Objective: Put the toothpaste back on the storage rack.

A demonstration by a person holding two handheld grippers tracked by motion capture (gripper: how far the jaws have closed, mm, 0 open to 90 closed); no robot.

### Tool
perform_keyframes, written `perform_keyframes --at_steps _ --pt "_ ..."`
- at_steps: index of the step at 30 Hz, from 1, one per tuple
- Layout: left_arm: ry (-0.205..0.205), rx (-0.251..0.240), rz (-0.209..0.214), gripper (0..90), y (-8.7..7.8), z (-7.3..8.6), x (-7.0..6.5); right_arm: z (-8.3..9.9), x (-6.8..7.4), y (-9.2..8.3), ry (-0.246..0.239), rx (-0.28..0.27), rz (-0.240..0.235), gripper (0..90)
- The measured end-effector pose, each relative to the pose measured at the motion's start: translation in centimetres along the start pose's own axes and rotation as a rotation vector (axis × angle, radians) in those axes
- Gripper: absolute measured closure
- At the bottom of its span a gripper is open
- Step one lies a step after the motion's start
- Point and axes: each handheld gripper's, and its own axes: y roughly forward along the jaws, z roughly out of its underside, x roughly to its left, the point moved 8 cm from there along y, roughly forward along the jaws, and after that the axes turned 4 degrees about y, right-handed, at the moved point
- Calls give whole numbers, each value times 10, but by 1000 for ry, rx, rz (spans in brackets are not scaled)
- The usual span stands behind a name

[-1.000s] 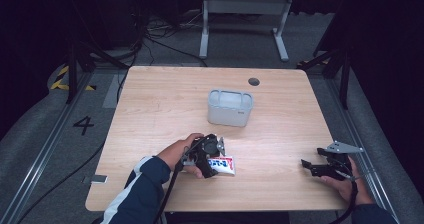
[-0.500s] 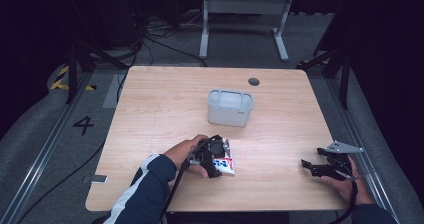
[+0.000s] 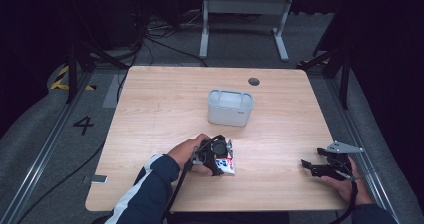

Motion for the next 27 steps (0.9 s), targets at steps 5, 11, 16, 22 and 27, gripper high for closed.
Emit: perform_keyframes --at_steps 5,11,16,22,27 --pt "-4 2 -11 441 -1 0 0 0 0 0 0 0 0 150" --pt "10 -1 -22 508 -5 1 0 0 0 0 -1 0 0 150" --pt "6 -44 -43 569 -11 0 1 0 0 0 -1 0 0 150" --pt "11 -73 -69 602 -23 -1 0 0 0 0 0 0 0 150" --pt "21 -117 -104 620 -35 -3 -1 0 0 0 0 0 0 150"
